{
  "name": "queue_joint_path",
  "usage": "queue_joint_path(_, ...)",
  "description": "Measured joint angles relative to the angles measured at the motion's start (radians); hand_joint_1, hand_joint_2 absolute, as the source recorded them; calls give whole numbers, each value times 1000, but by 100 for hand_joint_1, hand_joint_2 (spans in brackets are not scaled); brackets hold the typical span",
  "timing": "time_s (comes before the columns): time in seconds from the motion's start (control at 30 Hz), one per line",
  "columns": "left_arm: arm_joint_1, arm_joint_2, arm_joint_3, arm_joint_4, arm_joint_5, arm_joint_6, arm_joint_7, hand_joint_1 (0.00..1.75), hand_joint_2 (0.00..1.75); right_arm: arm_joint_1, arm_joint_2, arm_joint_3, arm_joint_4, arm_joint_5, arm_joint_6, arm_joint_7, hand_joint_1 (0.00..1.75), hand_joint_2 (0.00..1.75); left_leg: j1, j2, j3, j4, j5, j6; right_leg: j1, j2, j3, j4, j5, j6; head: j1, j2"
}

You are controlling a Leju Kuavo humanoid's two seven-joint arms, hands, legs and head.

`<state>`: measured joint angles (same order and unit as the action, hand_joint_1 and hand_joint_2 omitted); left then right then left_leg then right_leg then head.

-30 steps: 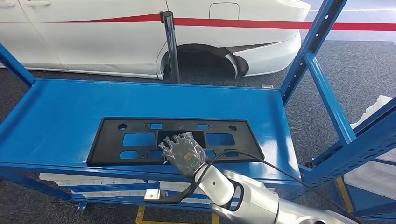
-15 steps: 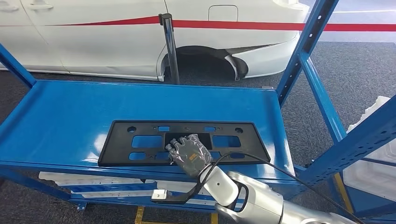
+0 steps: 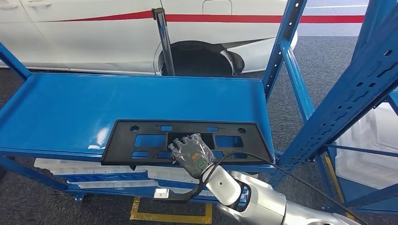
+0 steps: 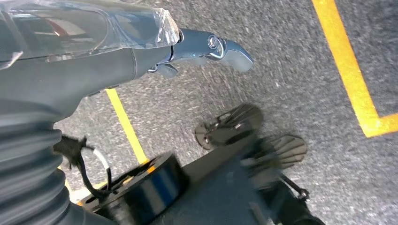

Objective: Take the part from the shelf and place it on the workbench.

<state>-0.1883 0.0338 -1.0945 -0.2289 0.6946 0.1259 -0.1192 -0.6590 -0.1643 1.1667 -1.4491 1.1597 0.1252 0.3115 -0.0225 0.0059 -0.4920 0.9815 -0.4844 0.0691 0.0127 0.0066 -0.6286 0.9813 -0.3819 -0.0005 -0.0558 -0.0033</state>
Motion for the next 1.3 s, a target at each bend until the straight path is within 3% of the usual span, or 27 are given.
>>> queue_joint_path(0.03,-3,1,0,0,-2,0,0,0,175,0,1,-1,0,0,0,0,175,175,-5,5,12,-25,3,10,-2,-3,-1,-3,7,4,0,0)
queue_joint_path(0.13,-4,0,0,0,-6,0,1,0,175,-1,0,-3,0,-1,0,0,175,175,-6,9,6,-51,39,14,-7,-5,-9,-6,15,20,-2,0)
queue_joint_path(0.17,-4,0,0,0,-6,1,2,0,175,-1,-1,-4,0,-2,0,0,175,175,-3,10,0,-59,54,12,-7,-4,-18,11,-7,27,-2,0)
queue_joint_path(0.2,-4,-1,0,0,-6,1,2,0,175,-1,-2,-5,0,-3,0,1,175,175,1,10,-8,-66,68,10,-7,-4,-34,52,-48,33,-1,0)
queue_joint_path(0.27,-3,-2,0,0,-6,1,1,0,175,0,-4,-6,0,-5,0,1,175,175,5,10,-32,-66,88,9,-14,-3,-74,184,-146,48,0,0)
queue_joint_path(0.3,-2,-3,0,0,-7,0,1,0,175,1,-4,-6,0,-5,0,1,175,175,7,10,-45,-66,98,6,-18,-3,-87,248,-174,55,0,0)
queue_joint_path(0.33,-2,-4,0,0,-8,0,1,0,175,2,-5,-6,0,-6,0,1,175,175,10,11,-57,-65,107,3,-22,-3,-87,282,-178,61,0,0)
queue_joint_path(0.37,-1,-5,0,0,-9,0,1,0,175,2,-6,-6,0,-6,0,1,175,175,13,11,-70,-63,115,-1,-26,-4,-68,281,-163,67,0,0)
queue_joint_path(0.4,-1,-5,0,0,-10,0,1,0,175,2,-7,-6,0,-6,0,1,175,175,17,12,-82,-60,123,-7,-32,-4,-30,242,-137,74,0,0)
queue_joint_path(0.47,-2,-5,0,0,-12,1,1,0,175,1,-7,-7,0,-7,0,1,175,175,22,11,-105,-46,134,-19,-42,-6,78,101,-106,87,1,0)
queue_joint_path(0.53,-3,-4,0,0,-13,3,1,0,175,0,-7,-8,0,-9,-1,2,175,175,22,9,-122,-31,145,-32,-42,-5,139,4,-112,81,0,0)
queue_joint_path(0.63,0,-4,0,0,-15,3,1,0,175,1,-6,-9,0,-15,-1,3,175,175,29,8,-139,-24,159,-48,-33,-3,128,-11,-105,49,-1,0)
queue_joint_path(0.67,3,-4,0,0,-16,3,1,0,175,2,-6,-9,0,-17,-1,4,175,175,33,7,-148,-9,142,-53,-33,-4,120,-11,-96,38,-1,0)
queue_joint_path(0.73,4,-5,0,0,-19,3,1,0,175,1,-6,-9,0,-19,-1,4,175,175,36,5,-180,82,56,-62,-32,-5,97,-12,-77,20,-2,0)
queue_joint_path(0.8,3,-6,0,0,-24,3,1,0,175,2,-6,-9,0,-21,-1,4,175,175,36,5,-215,226,-42,-67,-29,-4,72,-12,-58,13,-3,0)
queue_joint_path(0.83,3,-6,0,0,-25,3,1,0,175,2,-6,-9,0,-23,-1,5,175,175,36,5,-222,278,-62,-67,-27,-4,59,-11,-48,11,-3,0)
queue_joint_path(0.87,3,-6,0,0,-27,3,1,0,175,2,-6,-9,0,-27,-1,5,175,175,35,5,-215,298,-59,-65,-25,-4,46,-11,-39,11,-3,0)
queue_joint_path(0.9,3,-6,0,0,-28,3,1,0,175,2,-6,-9,0,-33,-1,5,175,175,34,4,-189,281,-39,-61,-24,-4,35,-11,-30,12,-3,0)
queue_joint_path(0.97,1,-6,0,0,-30,3,1,0,175,2,-6,-12,0,-51,-1,6,175,175,30,3,-93,150,11,-47,-23,-3,17,-11,-14,15,-3,0)
queue_joint_path(1.03,-5,-5,0,0,-30,5,1,0,175,2,-6,-20,-1,-74,-2,9,175,175,21,0,-4,10,19,-34,-21,-3,6,-12,2,23,-3,0)
queue_joint_path(1.07,-7,-5,0,0,-31,6,2,0,175,2,-6,-24,-2,-83,-3,10,175,175,17,-2,15,-28,14,-30,-23,-4,3,-14,10,29,-2,0)
queue_joint_path(1.17,-8,-5,0,0,-33,6,3,0,175,5,-8,-33,-4,-102,-6,13,175,175,16,0,10,-50,33,-20,-25,-3,-6,-12,17,47,-2,0)
queue_joint_path(1.2,-7,-5,0,0,-34,6,4,0,175,6,-9,-35,-4,-108,-7,14,175,175,18,2,4,-53,44,-15,-25,-3,-15,6,-6,52,-1,0)
queue_joint_path(1.23,-7,-4,0,0,-36,6,4,0,175,8,-11,-37,-4,-114,-8,15,175,175,20,3,-5,-55,56,-9,-25,-2,-30,48,-48,55,0,0)
queue_joint_path(1.3,-6,-4,0,0,-41,6,4,0,175,13,-13,-40,-4,-125,-8,15,175,175,18,4,-28,-54,74,-1,-26,-3,-68,183,-145,60,1,0)
